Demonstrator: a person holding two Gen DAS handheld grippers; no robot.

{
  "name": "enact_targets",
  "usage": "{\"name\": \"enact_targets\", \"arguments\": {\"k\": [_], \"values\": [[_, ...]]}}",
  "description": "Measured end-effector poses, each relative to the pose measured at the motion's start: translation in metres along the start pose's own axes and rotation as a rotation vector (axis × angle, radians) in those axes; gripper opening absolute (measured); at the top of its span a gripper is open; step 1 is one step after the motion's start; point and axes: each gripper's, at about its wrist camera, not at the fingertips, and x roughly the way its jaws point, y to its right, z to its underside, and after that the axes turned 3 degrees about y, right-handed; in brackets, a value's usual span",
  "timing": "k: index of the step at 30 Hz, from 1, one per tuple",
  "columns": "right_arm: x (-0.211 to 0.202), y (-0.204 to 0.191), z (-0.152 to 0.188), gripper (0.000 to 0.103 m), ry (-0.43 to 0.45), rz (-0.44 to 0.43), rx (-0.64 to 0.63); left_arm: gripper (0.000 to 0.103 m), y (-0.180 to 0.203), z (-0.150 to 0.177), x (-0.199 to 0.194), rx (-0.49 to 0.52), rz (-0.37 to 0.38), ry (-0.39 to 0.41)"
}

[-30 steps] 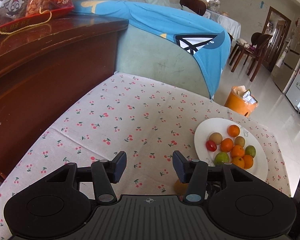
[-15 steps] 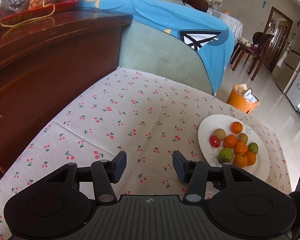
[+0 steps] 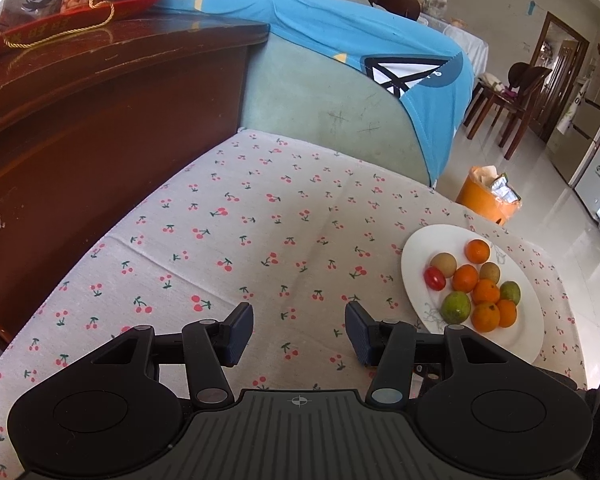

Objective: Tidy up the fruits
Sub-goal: 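Grasp a kiwi with the left gripper while the right grasps a red tomato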

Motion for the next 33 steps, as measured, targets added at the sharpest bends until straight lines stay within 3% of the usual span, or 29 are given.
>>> {"name": "enact_targets", "arguments": {"k": [6,13,19,25,28,30,33], "values": [[-0.011,-0.003,0.005,0.02,-0.024,0.013,-0.069,0.05,0.013,0.009,0.011,0.052,0.034,-0.037],[-0.034,0.018,0.003,0.02,-0.077,-0.001,0.005,0.05,0.029,0.031,0.031,0.127,0.056,-0.087],[-0.047,0.032,0.001,0.02,-0.134,-0.037,0.023,0.049,0.041,0.038,0.041,0.16,0.092,-0.068],[-0.055,0.04,-0.003,0.02,-0.121,-0.043,0.015,0.047,0.055,0.043,0.05,0.2,0.093,-0.036],[-0.056,0.046,-0.003,0.02,-0.116,-0.041,0.033,0.041,0.059,0.043,0.052,0.211,0.084,-0.032],[-0.058,0.051,-0.004,0.02,-0.111,-0.043,0.053,0.027,0.06,0.043,0.053,0.218,0.08,-0.024],[-0.061,0.058,-0.008,0.02,-0.095,-0.043,0.086,0.025,0.059,0.044,0.052,0.213,0.086,-0.018]]}}
